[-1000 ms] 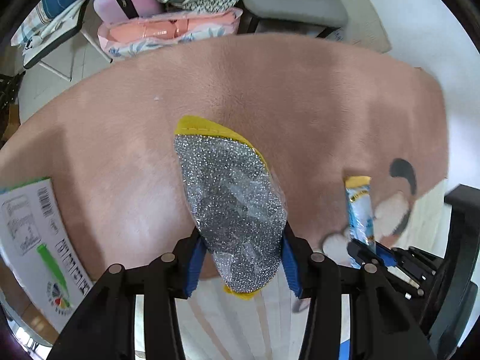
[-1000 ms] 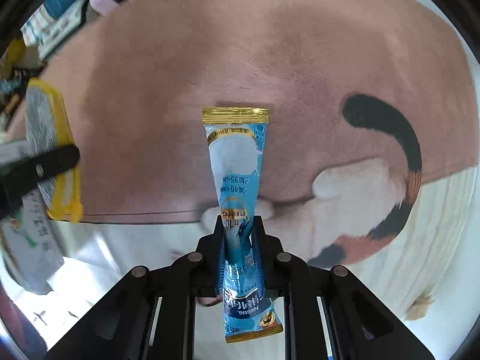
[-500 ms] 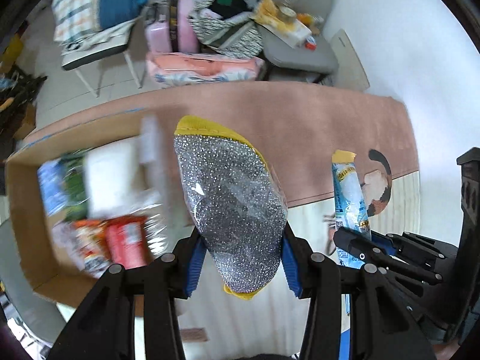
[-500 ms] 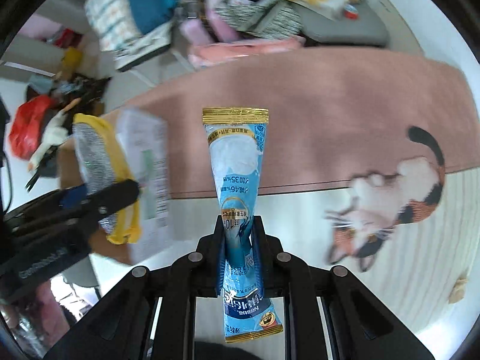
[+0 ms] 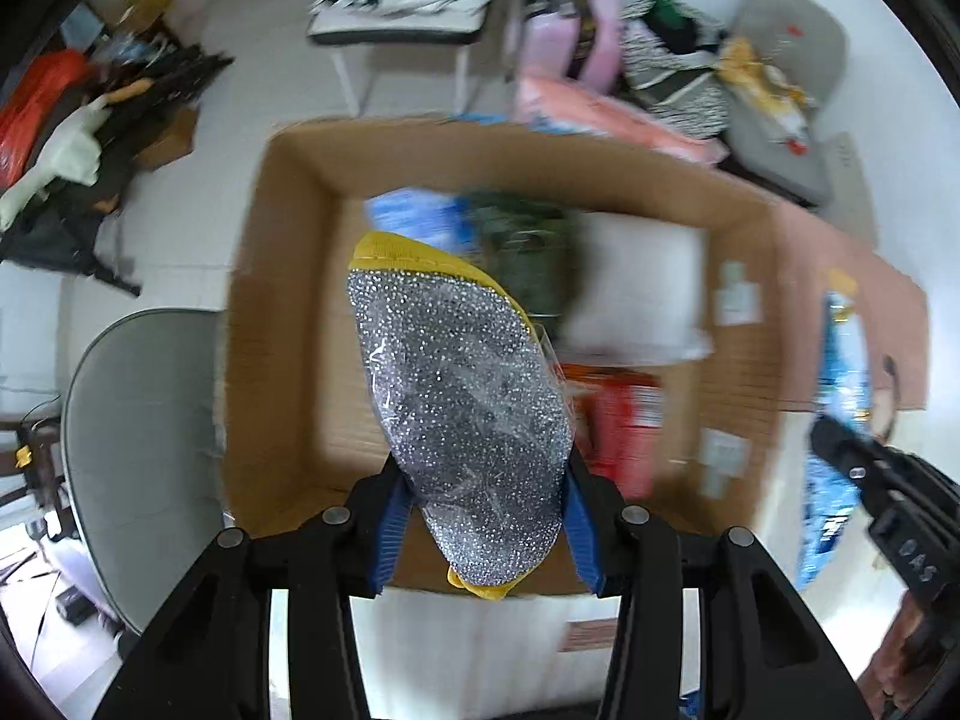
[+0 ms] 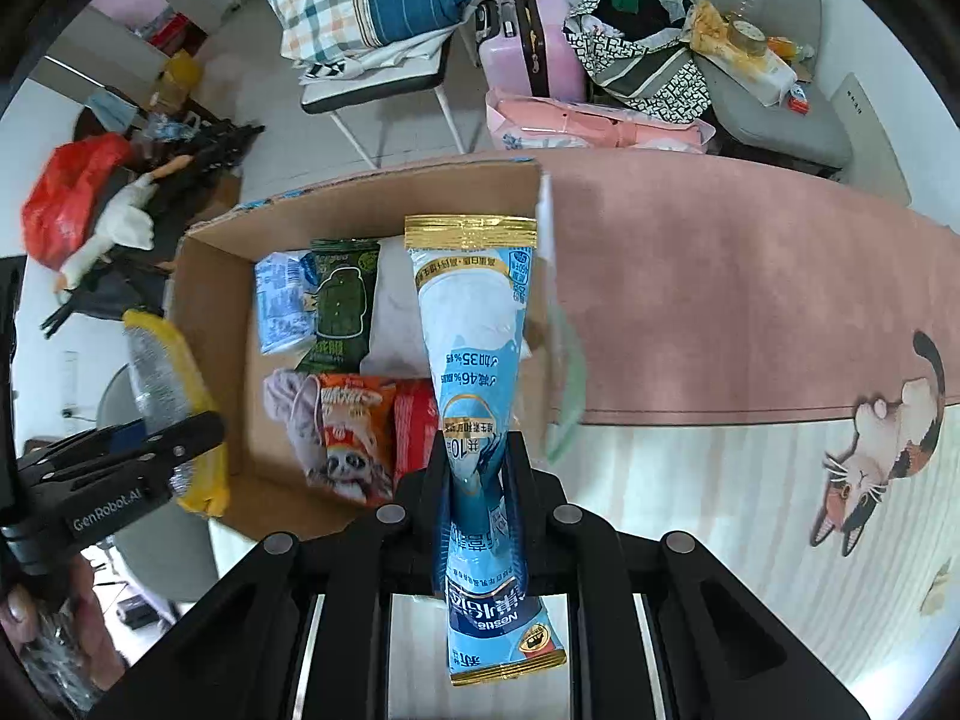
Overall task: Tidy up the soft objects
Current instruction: 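Place the sponge and blue tube into the box and open both grippers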
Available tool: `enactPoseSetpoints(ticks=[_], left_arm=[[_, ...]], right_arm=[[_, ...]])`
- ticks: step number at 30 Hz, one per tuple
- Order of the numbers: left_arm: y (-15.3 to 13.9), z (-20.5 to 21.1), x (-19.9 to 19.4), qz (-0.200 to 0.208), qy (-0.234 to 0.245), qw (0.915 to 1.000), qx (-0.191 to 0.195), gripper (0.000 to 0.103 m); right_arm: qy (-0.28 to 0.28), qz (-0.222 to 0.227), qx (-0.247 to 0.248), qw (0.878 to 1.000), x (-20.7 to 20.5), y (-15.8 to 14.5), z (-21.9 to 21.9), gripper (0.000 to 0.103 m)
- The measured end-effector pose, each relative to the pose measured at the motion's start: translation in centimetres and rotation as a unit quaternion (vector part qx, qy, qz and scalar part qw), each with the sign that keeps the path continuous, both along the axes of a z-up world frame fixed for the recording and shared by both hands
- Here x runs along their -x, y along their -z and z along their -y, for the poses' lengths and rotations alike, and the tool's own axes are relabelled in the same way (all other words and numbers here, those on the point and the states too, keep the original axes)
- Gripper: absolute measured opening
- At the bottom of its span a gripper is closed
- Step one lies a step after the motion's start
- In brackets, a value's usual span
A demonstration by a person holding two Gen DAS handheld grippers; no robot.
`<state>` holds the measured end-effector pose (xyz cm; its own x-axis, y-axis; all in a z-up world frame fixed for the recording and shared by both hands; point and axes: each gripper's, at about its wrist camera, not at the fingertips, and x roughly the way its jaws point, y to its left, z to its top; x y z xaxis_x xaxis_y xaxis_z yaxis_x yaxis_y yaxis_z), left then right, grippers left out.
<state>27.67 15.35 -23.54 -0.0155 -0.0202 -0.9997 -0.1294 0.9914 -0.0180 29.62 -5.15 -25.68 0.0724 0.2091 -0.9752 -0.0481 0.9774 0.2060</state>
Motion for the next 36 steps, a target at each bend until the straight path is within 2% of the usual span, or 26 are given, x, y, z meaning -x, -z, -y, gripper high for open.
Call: enactPoseSetpoints(ticks=[2, 10, 14, 17, 19, 21, 22, 23, 24, 25, 27, 32, 33, 34, 36], left_arm=[[1.6, -1.4, -0.4, -0.014, -0.003, 0.9999, -0.008, 0.042], [7.5, -3.9, -1.4, -0.072, 0.002, 0.9970, -0.025, 0.042], [9.3, -4.4, -1.7, -0.087, 0.003, 0.9959, -0.022, 0.043], [10.0, -4.1, -2.0, -0.094, 0.012, 0.9952, -0.023, 0.047], [10.1, -4.5, -2.0, -0.100, -0.005, 0.9950, -0.006, 0.048], [10.3, -5.1, -2.1, -0.099, -0.021, 0.9948, 0.016, 0.051], [10.3, -5.3, -2.2, -0.096, -0.027, 0.9947, 0.023, 0.054], [10.2, -5.4, -2.2, -0.094, -0.030, 0.9949, 0.024, 0.061], [9.9, -5.4, -2.2, -0.088, -0.029, 0.9954, 0.024, 0.065], [9.6, -5.4, -2.2, -0.083, -0.027, 0.9959, 0.023, 0.067], [9.0, -5.2, -2.2, -0.073, -0.018, 0.9970, 0.018, 0.081], [6.7, -4.1, -2.0, -0.046, -0.004, 0.9989, 0.010, 0.084], [6.2, -3.9, -1.9, -0.039, -0.001, 0.9992, 0.006, 0.088], [5.7, -3.7, -2.4, -0.035, 0.001, 0.9994, 0.005, 0.090], [4.9, -3.3, -2.2, -0.024, 0.004, 0.9997, 0.004, 0.090]], right_arm=[[0.009, -0.003, 0.014, 1.000, -0.5, 1.0, -1.4, 0.017], [0.023, -0.011, 0.058, 0.998, -2.2, 5.2, -2.5, 0.017], [0.031, -0.015, 0.073, 0.997, -2.8, 6.3, -3.0, 0.017], [0.033, -0.016, 0.086, 0.996, -3.1, 6.8, -3.2, 0.017], [0.028, -0.021, 0.095, 0.995, -3.3, 7.1, -3.3, 0.017], [0.025, -0.029, 0.104, 0.994, -3.5, 7.6, -3.4, 0.024], [0.022, -0.031, 0.108, 0.993, -3.6, 7.8, -3.5, 0.035], [0.022, -0.030, 0.112, 0.993, -3.6, 7.8, -3.5, 0.043], [0.021, -0.029, 0.112, 0.993, -3.7, 7.7, -3.6, 0.056], [0.019, -0.028, 0.110, 0.993, -3.7, 7.6, -3.6, 0.061], [0.018, -0.024, 0.107, 0.994, -3.7, 7.2, -3.7, 0.061], [0.008, -0.032, 0.099, 0.995, -3.6, 6.7, -4.5, 0.062], [0.007, -0.033, 0.096, 0.995, -3.5, 6.6, -4.6, 0.067], [0.003, -0.033, 0.093, 0.995, -3.2, 6.3, -4.7, 0.074], [-0.001, -0.030, 0.087, 0.996, -2.7, 6.0, -5.0, 0.082]])
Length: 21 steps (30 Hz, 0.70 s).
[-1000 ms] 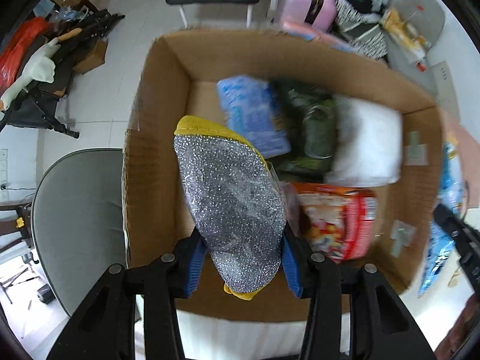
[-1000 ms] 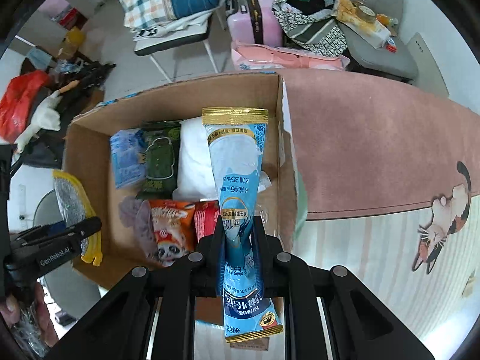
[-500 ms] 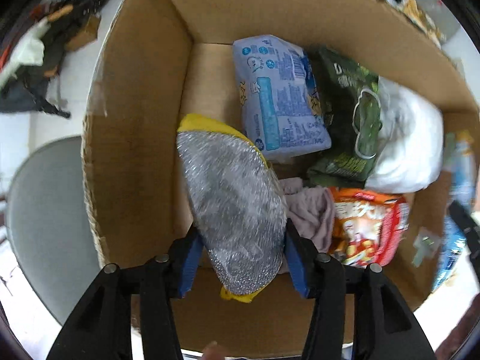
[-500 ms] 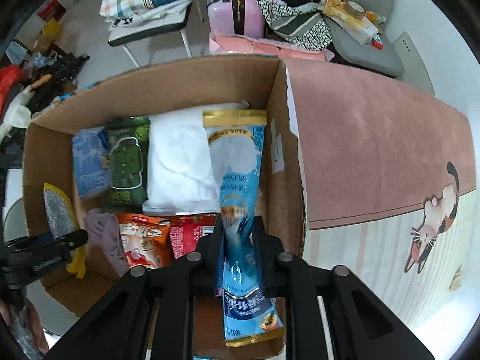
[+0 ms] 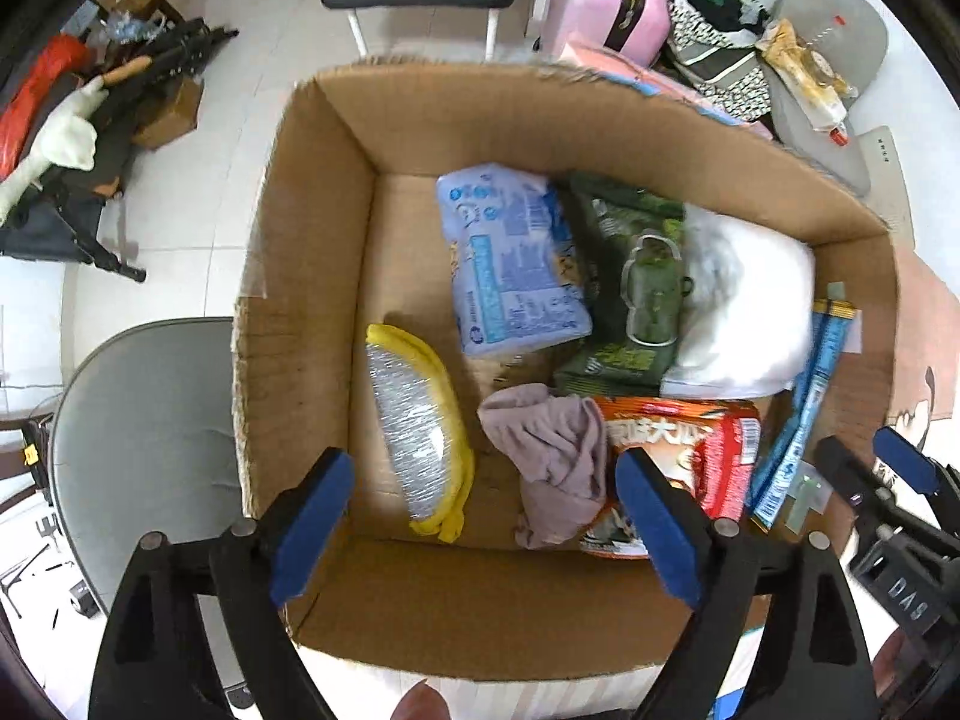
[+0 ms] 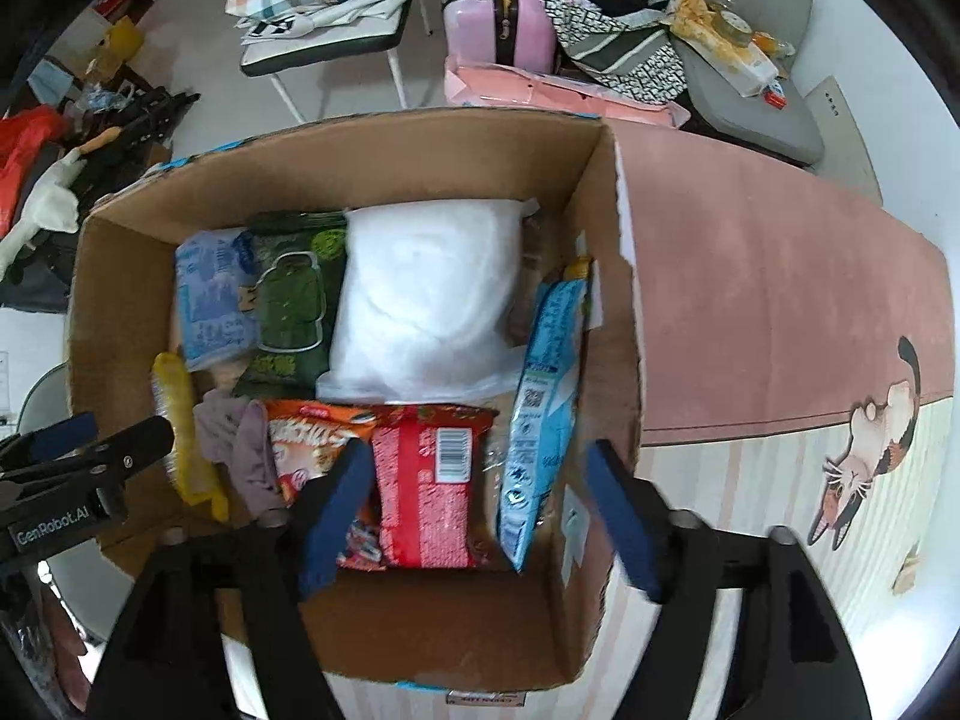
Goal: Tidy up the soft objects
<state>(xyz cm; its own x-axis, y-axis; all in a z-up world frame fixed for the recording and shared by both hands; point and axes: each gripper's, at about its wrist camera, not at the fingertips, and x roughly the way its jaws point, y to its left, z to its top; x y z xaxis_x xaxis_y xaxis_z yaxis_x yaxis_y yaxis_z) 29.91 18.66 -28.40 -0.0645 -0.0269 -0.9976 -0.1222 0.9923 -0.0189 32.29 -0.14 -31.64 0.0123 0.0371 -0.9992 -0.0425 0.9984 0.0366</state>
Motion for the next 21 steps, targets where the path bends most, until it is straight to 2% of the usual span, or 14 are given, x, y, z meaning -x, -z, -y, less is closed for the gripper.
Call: enactPoseSetpoints(ticks=[1, 3, 6, 14, 21], left_arm=[[-0.6, 0.0, 0.3, 0.008, 0.002, 1.0000, -0.003, 0.091], [-1.1, 0.4, 1.0, 0.023, 0.006, 0.9997, -0.011, 0.102], [-2.0, 0.4, 2.0, 0.041, 0.007, 0.9990, -0.019, 0.103], [-3.5, 1.0, 3.9, 0.058, -0.002, 0.9981, -0.020, 0.103], [-7.8, 2.1, 6.6, 0.102, -0.004, 0.9944, -0.028, 0.103]], right_arm=[[-0.003, 0.000, -0.003, 1.000, 0.3, -0.1, -0.2, 0.085], [-0.009, -0.001, -0.008, 1.000, 0.9, -0.3, -0.5, 0.091], [-0.017, 0.003, -0.010, 1.000, 1.8, -0.5, -0.8, 0.103], [-0.020, 0.019, -0.002, 1.000, 3.6, -1.9, -0.3, 0.103], [-0.018, 0.051, -0.012, 0.998, 6.0, -5.8, 0.5, 0.103]])
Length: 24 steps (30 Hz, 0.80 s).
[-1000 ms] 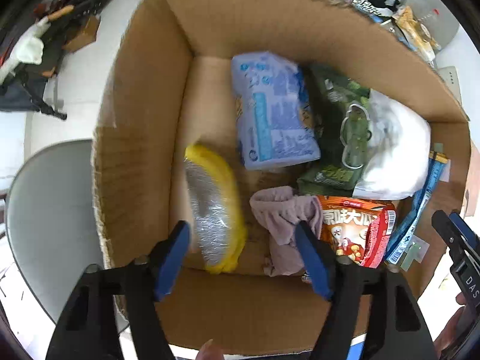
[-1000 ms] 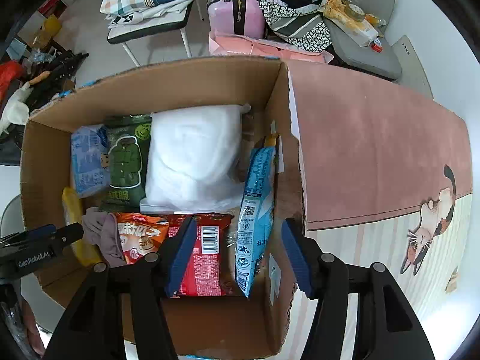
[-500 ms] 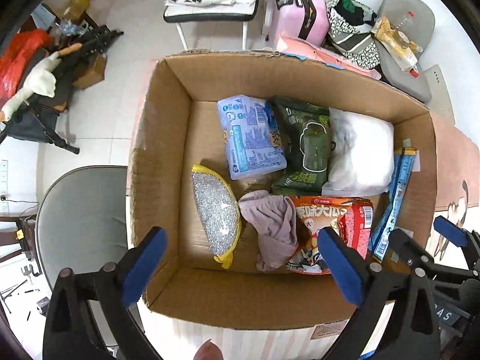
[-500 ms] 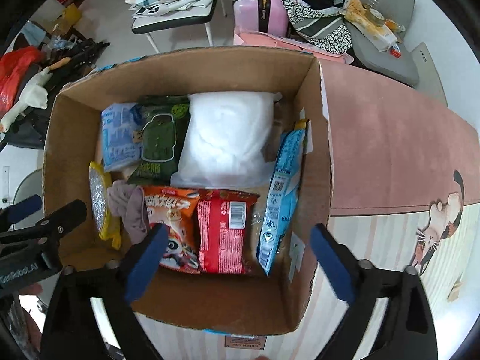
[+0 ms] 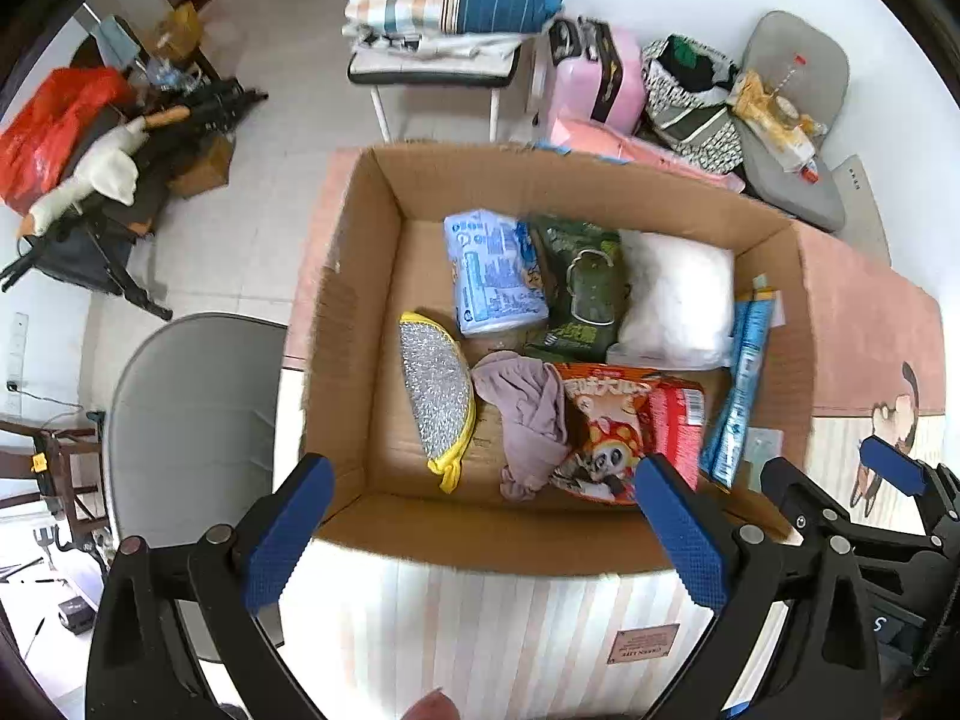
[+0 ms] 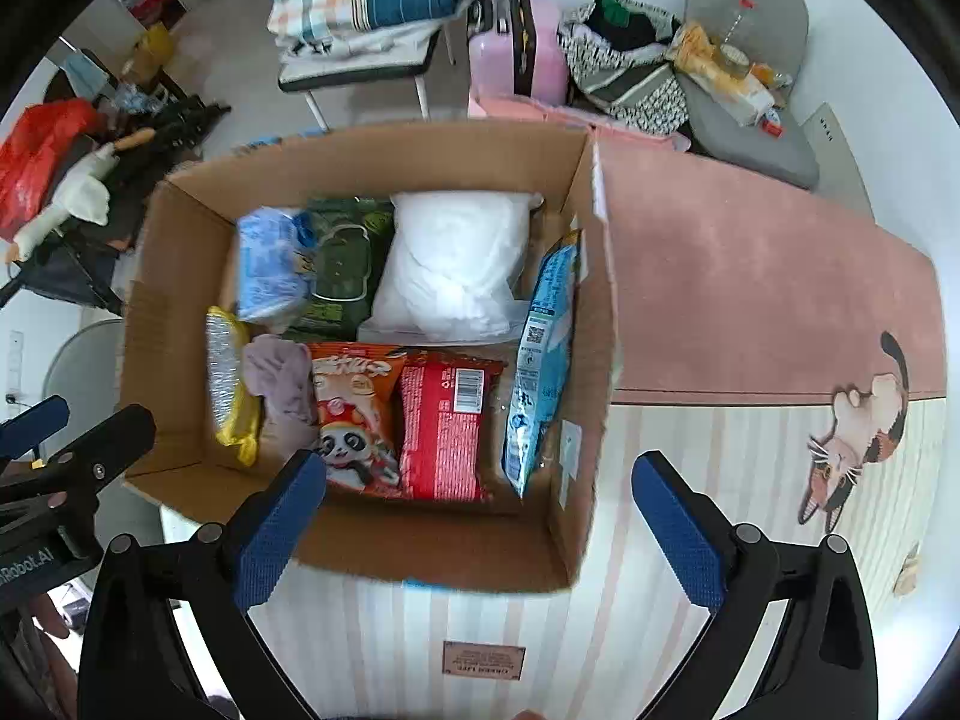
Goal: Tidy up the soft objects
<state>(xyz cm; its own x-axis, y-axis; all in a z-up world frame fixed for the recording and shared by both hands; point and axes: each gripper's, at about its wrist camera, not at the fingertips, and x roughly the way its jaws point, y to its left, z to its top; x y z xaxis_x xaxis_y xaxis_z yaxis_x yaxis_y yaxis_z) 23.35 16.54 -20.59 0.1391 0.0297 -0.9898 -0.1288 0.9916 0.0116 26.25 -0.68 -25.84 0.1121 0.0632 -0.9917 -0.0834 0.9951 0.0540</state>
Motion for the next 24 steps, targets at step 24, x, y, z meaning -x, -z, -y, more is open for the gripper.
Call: enactPoseSetpoints(ticks=[24], left_arm=[[-18.8, 4.4, 14.1, 0.176, 0.034, 0.9838, -0.011, 0.103]], right_arm=[[0.006, 0.214, -0.027, 0.977, 16.5, -22.8, 4.1, 0.103]])
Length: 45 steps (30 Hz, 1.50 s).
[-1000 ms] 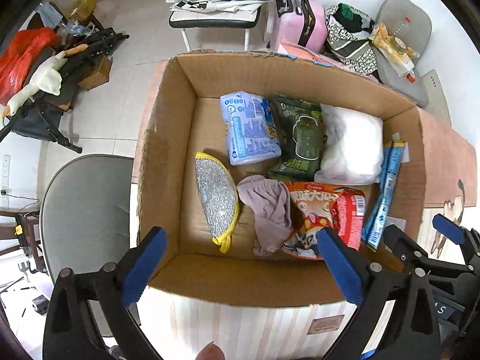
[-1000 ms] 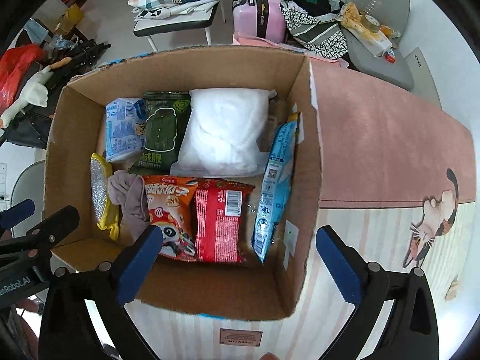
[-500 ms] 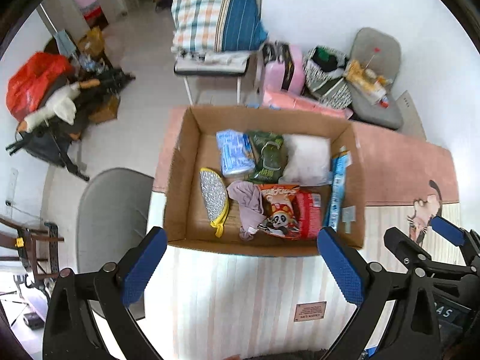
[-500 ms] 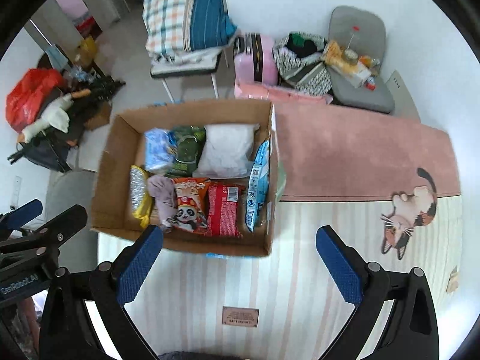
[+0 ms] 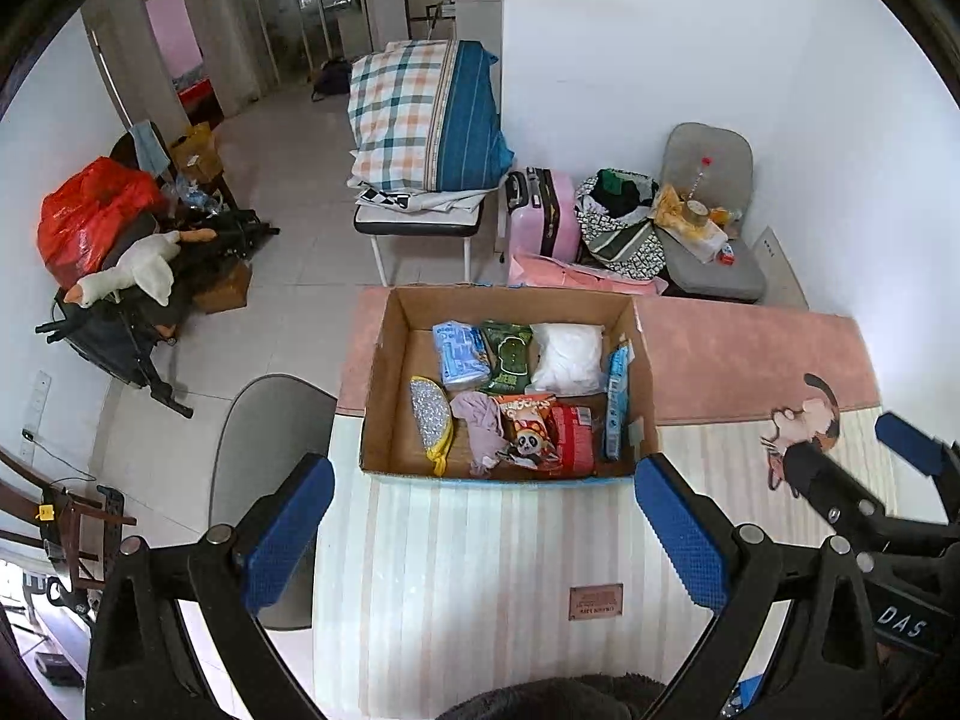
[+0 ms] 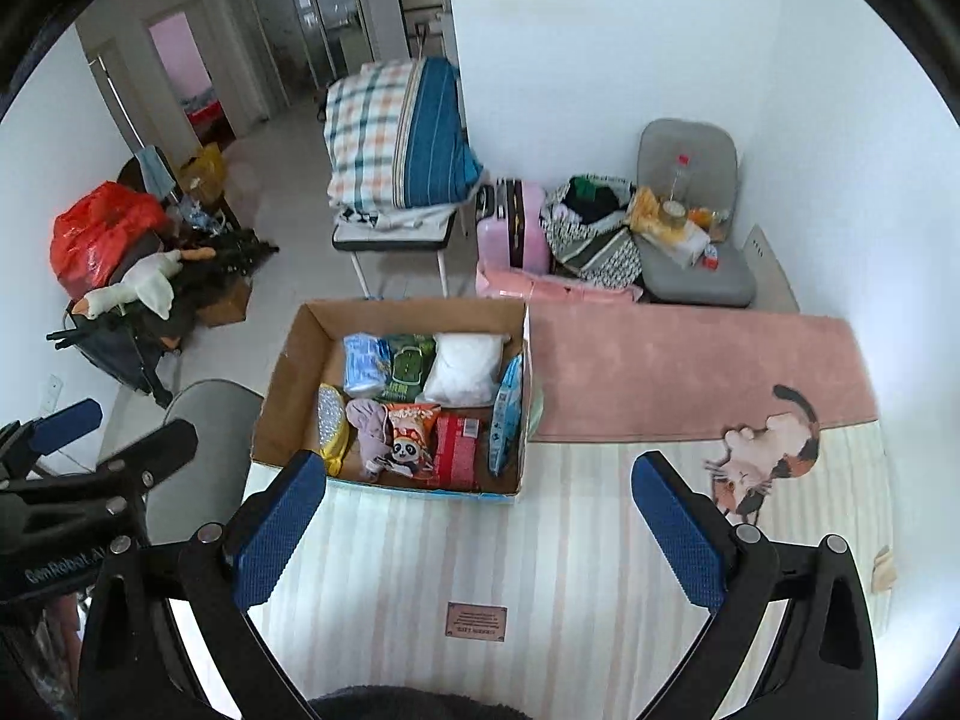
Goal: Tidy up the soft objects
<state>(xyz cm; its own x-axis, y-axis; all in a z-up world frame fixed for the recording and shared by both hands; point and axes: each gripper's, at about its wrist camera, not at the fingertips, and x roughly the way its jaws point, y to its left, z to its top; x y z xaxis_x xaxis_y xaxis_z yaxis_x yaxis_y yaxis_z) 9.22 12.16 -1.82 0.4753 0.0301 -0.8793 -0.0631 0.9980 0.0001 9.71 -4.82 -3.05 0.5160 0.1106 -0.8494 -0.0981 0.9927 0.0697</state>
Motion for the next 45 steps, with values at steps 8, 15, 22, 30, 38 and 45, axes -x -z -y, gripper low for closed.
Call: enactPoseSetpoints(ticks=[8, 15, 22, 30, 38, 45], left_arm=[[-2.9, 0.3, 3.1, 0.031, -0.001, 0.9995, -0.006, 0.103], [-3.6, 0.0, 4.3, 0.044, -0.013, 0.9989, -0.008, 0.103], [-2.8, 0.2, 4.0, 0.037, -0.016, 0.9991, -0.008, 0.103], [-1.3, -0.5, 3.0, 0.034, -0.031, 0.9988, -0.015, 0.103], [0.1, -0.7, 2.3, 0.024, -0.033, 0.9990, -0.021, 0.103], [0.7, -1.0, 2.0, 0.015, -0.036, 0.9990, -0.021, 0.103]], right_arm=[[-0.002, 0.035, 0.005, 0.999, 3.5, -4.4, 0.7, 0.103], [-0.006, 0.049, 0.014, 0.999, 5.3, -6.0, 0.6, 0.103], [0.012, 0.057, 0.031, 0.998, 4.9, -5.7, 1.1, 0.103], [0.027, 0.042, 0.040, 0.998, 3.0, -3.0, 1.3, 0.103], [0.033, 0.030, 0.045, 0.998, 1.6, -0.8, 1.2, 0.103], [0.034, 0.024, 0.051, 0.998, 1.4, -0.1, 1.0, 0.103]])
